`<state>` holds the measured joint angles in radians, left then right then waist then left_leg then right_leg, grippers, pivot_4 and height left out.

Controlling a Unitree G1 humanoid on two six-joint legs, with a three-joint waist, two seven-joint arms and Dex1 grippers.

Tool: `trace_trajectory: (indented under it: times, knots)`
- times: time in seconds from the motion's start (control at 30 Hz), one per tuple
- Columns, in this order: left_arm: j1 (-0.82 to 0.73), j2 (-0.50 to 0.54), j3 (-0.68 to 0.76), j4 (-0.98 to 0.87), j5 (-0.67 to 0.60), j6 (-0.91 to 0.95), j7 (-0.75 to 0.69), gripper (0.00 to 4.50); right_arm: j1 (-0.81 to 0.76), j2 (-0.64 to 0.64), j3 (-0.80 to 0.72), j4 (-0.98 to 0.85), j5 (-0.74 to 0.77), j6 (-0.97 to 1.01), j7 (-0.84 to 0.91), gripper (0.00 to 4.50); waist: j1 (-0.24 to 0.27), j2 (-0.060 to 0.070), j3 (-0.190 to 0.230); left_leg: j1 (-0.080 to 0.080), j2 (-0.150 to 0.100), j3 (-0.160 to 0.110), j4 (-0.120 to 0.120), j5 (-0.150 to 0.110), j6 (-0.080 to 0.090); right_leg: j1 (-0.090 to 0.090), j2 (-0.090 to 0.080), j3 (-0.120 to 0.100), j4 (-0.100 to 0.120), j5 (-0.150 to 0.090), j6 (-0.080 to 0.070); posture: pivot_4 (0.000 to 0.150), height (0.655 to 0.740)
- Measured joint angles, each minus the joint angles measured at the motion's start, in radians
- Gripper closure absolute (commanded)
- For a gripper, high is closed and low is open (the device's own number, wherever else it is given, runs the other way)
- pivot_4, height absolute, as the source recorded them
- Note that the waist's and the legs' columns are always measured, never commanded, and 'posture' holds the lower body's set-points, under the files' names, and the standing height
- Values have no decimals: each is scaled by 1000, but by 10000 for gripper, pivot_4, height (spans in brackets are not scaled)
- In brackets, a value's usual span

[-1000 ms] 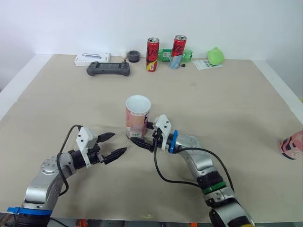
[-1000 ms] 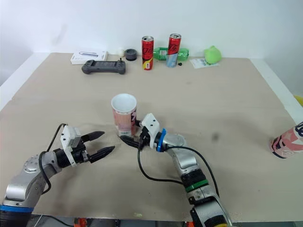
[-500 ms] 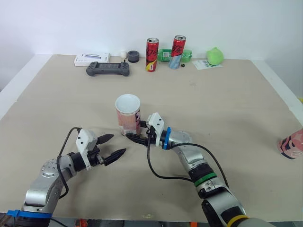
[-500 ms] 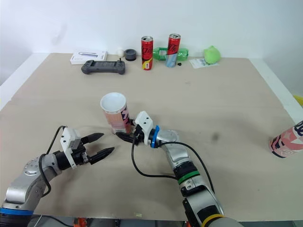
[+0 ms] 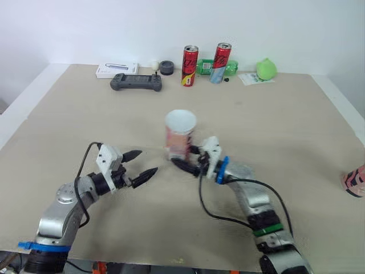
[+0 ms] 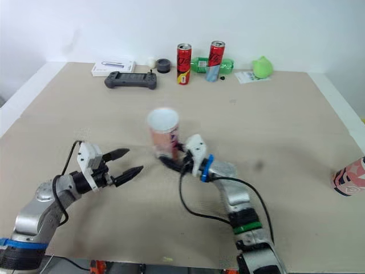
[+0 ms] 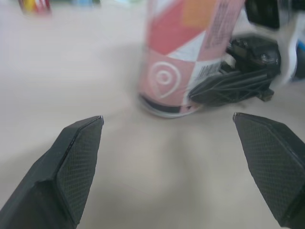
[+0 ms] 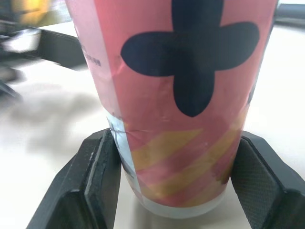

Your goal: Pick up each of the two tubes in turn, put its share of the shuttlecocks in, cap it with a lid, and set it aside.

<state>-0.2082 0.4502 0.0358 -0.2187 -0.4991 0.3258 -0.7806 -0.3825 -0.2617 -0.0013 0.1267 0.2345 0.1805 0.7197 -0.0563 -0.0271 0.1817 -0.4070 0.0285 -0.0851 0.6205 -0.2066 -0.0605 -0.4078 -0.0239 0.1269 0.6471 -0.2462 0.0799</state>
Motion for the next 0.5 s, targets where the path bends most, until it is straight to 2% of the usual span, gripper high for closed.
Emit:
trace_trajectory:
  times: [0.23,0.5]
  knots:
    - [-264,-216,-150,138,48,-4,31,0,25,-92,-370,18,-14,30,-441,11617,7,1,0,1,-1,2,2,0,0,0,0,2,0,1,1,1500,7400]
    - [-392,-338,-224,241,99,-45,25,0,-69,-171,-482,282,-48,-24,-668,11617,-15,2,0,2,-1,3,0,1,1,1,1,5,0,1,1,1500,7400]
